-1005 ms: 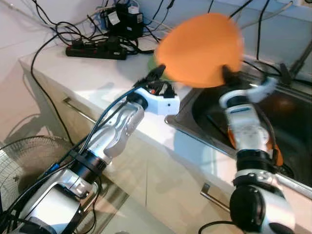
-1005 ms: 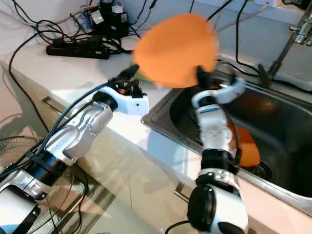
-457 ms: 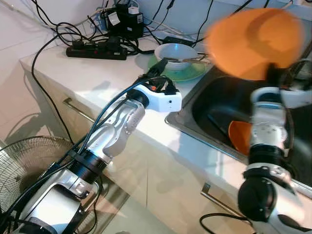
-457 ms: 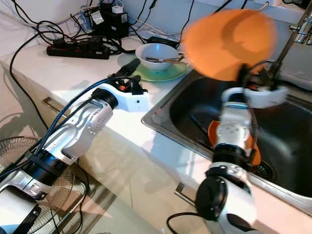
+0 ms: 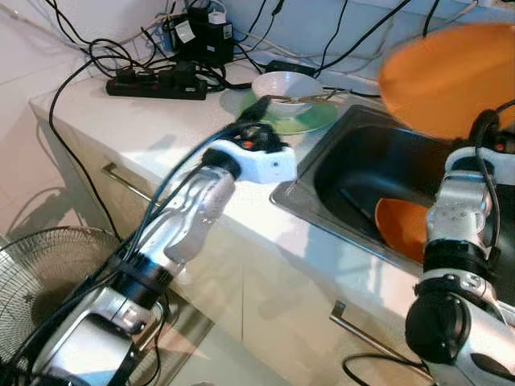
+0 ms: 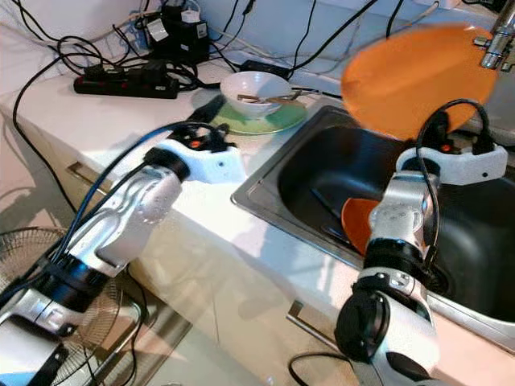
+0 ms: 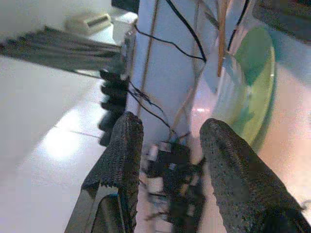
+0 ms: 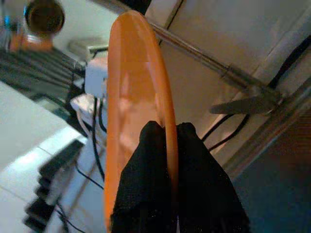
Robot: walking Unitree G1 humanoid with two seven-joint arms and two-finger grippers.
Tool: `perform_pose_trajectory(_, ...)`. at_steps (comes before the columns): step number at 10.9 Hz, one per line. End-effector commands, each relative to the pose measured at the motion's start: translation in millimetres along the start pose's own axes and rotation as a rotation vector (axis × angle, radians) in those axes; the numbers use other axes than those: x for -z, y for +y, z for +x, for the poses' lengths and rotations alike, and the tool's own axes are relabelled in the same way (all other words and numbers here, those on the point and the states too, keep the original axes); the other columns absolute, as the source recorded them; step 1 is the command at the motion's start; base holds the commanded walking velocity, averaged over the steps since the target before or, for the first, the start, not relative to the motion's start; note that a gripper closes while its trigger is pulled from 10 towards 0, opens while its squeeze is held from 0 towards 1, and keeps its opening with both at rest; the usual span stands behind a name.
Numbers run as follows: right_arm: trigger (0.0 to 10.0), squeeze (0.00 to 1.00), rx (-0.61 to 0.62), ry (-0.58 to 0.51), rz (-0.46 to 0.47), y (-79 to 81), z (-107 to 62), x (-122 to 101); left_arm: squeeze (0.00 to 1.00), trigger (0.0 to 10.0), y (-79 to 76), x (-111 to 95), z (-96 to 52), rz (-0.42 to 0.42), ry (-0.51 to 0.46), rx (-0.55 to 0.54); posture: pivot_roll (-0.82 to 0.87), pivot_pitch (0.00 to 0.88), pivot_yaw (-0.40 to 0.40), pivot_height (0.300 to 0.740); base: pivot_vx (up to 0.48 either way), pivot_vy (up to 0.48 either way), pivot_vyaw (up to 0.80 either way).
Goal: Kitchen organization
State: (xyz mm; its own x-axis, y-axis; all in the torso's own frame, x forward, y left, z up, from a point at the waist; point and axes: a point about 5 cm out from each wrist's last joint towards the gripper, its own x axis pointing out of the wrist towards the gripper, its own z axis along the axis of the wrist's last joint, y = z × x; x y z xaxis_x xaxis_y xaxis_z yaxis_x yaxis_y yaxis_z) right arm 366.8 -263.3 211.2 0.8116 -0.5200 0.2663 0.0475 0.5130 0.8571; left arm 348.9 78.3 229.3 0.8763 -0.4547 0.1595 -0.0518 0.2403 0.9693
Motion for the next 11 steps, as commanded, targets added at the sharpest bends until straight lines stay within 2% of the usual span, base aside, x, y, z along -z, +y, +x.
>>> perform_pose_trajectory(1,10.0,0.0,-0.042,-0.01,-0.1,6.4,1.4,-1.6,0.0,10.0,4.8,0.9,-1.2,-0.079,0.007,-0.016,0.23,0.013,-0.024,0.74,0.0,0.0,0.0)
perform_pose_trajectory(2,10.0,0.0,-0.053,-0.003,-0.201,6.0,-0.9,1.8,0.0,10.0,8.1,4.1,-2.5,-0.204,0.022,-0.03,0.23,0.013,-0.024,0.74,0.0,0.0,0.0)
perform_pose_trajectory(4,10.0,0.0,-0.068,0.004,-0.339,7.1,-2.6,5.7,0.0,10.0,11.5,8.7,-4.6,-0.356,0.049,-0.043,0.23,0.015,-0.028,0.74,0.0,0.0,0.0)
perform_pose_trajectory(5,10.0,0.0,-0.097,-0.014,-0.434,10.3,-3.8,6.5,0.0,10.0,11.7,10.2,-5.3,-0.389,0.054,-0.034,0.24,0.016,-0.031,0.74,0.0,0.0,0.0)
perform_pose_trajectory(8,10.0,0.0,-0.065,-0.069,-0.535,11.2,-3.5,2.2,0.0,10.0,13.0,10.8,-7.0,-0.406,0.054,-0.03,0.23,0.015,-0.031,0.74,0.0,0.0,0.0)
perform_pose_trajectory(10,10.0,0.0,-0.06,-0.04,-0.637,5.9,-4.6,6.7,0.0,10.0,8.5,11.3,-7.1,-0.482,0.063,0.002,0.23,0.015,-0.03,0.74,0.0,0.0,0.0)
perform_pose_trajectory(11,10.0,0.0,-0.081,0.033,-0.716,3.1,-7.2,18.4,0.0,10.0,5.0,10.7,-6.9,-0.652,0.057,0.016,0.23,0.017,-0.029,0.74,0.0,0.0,0.0)
